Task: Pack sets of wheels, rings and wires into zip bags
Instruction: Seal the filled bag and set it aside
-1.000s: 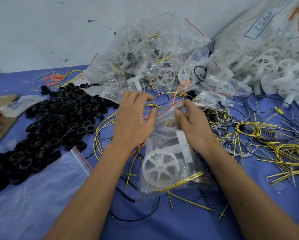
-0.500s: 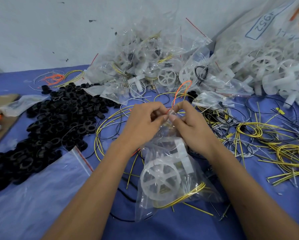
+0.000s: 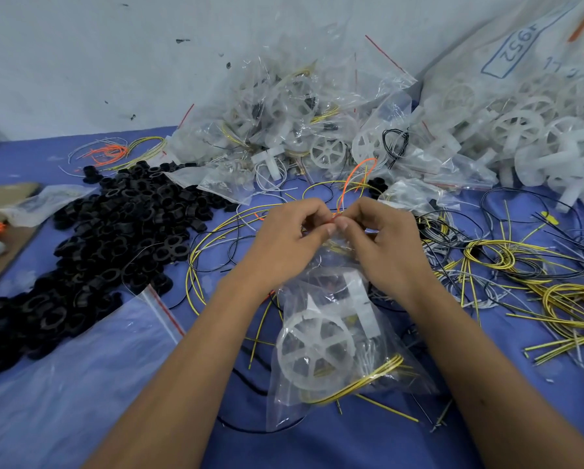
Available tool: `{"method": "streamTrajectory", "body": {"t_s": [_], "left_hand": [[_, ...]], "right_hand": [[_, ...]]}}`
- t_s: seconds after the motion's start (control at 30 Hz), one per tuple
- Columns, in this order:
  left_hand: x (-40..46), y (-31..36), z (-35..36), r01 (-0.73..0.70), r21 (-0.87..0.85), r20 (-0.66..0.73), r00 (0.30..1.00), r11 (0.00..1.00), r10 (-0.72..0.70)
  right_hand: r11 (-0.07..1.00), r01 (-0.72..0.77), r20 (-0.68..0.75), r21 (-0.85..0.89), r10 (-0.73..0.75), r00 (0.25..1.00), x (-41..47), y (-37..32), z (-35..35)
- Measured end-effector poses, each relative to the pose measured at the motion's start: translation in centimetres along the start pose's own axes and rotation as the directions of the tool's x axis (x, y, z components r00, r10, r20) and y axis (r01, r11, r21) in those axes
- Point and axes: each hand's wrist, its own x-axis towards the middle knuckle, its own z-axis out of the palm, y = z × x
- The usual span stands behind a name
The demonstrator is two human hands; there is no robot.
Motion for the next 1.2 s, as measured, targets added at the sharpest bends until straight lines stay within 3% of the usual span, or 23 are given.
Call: {"method": "streamTrajectory", "body": {"t_s": [0.23,0.6,0.87,1.0,1.2], "left_hand": [[0.03,-0.07,-0.24,0.047,0.062,0.033,0.998,0.997,-0.049],[0.06,0.22,-0.34,0.100,0.022,0.017,0.995,0.995,-0.100],[0.10,0.05,-0.33,0.081,0.036,0.006,0.997,0.996,-0.081],[0.05,0.03,-0.40,0.067,0.029,0.031,0.997,0.997,-0.067],[0.03,0.13,-0.78,0.064,-0.031,0.010,0.998,0.997,-0.063]], "right_hand": [[0.999,-0.031,0.041,0.014,0.031,0.999,-0.08,-0.14,0.07],[0.992,-0.108,-0.035,0.065,0.111,0.993,0.04,-0.02,0.11],[0.992,-0.097,0.045,0.079,0.093,0.995,-0.06,0.20,0.03],[0.973,-0.139,0.104,0.186,0.122,0.987,-0.04,0.21,-0.03],[0.967,-0.151,0.096,0.203,0.134,0.986,0.03,0.05,0.07]]}}
